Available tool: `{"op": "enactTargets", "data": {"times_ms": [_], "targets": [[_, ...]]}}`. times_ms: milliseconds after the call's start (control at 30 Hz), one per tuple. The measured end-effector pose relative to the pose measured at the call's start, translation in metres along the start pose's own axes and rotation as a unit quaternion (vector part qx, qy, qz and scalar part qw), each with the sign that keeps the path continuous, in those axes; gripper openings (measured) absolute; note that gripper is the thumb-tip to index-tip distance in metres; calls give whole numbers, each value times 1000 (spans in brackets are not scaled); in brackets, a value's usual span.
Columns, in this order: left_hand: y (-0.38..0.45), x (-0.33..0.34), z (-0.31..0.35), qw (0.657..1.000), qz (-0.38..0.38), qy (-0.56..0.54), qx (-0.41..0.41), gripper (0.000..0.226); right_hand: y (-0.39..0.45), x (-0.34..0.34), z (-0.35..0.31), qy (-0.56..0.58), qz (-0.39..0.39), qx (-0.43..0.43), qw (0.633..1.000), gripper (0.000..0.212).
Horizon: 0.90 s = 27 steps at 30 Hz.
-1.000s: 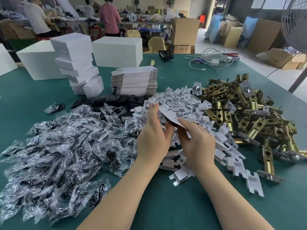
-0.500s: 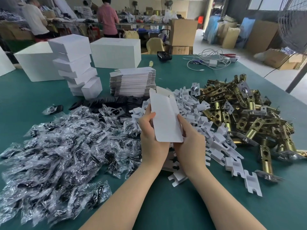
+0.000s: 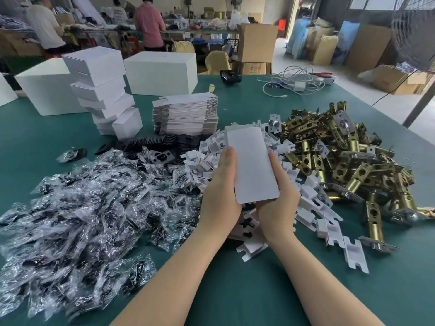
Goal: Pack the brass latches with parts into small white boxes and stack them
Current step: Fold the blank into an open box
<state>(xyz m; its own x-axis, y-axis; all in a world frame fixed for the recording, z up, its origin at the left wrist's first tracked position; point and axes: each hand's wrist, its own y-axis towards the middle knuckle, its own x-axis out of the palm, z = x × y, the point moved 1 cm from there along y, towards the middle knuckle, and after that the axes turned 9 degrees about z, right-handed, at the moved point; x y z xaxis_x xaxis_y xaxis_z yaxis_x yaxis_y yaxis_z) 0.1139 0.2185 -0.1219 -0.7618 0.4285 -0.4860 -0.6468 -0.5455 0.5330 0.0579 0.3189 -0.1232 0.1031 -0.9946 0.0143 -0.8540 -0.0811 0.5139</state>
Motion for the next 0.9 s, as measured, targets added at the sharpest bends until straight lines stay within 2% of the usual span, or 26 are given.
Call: {"op": "enactTargets", "data": {"times_ms": [67, 133, 200, 233, 267, 367, 500, 600, 700, 767, 800, 833, 900], "targets": [[2, 1, 4, 999, -29, -12, 22, 86, 0, -3, 2, 36, 17, 23, 999, 59], [5, 0, 3, 994, -81, -74, 20, 97, 5, -6, 0, 68, 19, 57, 996, 58], [8, -6, -1, 974, -141, -173, -33, 115, 14, -12, 4, 75, 1, 78, 994, 56], [9, -10, -3, 956, -156, -239, -63, 113, 19, -14, 6, 76, -14, 83, 994, 53], [10, -14, -3, 939, -157, -295, -85, 102, 22, -16, 8, 83, -32, 88, 992, 49], [19, -23, -5, 897, -131, -388, -164, 47, 24, -14, 9, 121, -70, 116, 983, 48], [24, -22, -15, 866, -36, -432, -250, 15, 18, -9, 2, 109, -112, 101, 982, 46], [24, -24, -20, 805, -3, -514, -296, 24, 21, -8, 0, 165, -173, 183, 954, 58], [29, -32, -22, 760, 2, -571, -312, 50, 27, -14, -5, 250, -244, 302, 887, 61], [30, -35, -21, 755, -12, -572, -320, 56, 32, -18, -5, 290, -238, 351, 858, 58], [30, -35, -20, 761, -18, -565, -320, 57, 33, -18, -6, 294, -223, 364, 855, 53], [31, -35, -20, 774, -24, -548, -317, 58, 33, -17, -6, 277, -204, 369, 863, 41], [30, -34, -18, 802, -39, -512, -304, 62, 29, -12, -4, 183, -168, 347, 904, 24]]}}
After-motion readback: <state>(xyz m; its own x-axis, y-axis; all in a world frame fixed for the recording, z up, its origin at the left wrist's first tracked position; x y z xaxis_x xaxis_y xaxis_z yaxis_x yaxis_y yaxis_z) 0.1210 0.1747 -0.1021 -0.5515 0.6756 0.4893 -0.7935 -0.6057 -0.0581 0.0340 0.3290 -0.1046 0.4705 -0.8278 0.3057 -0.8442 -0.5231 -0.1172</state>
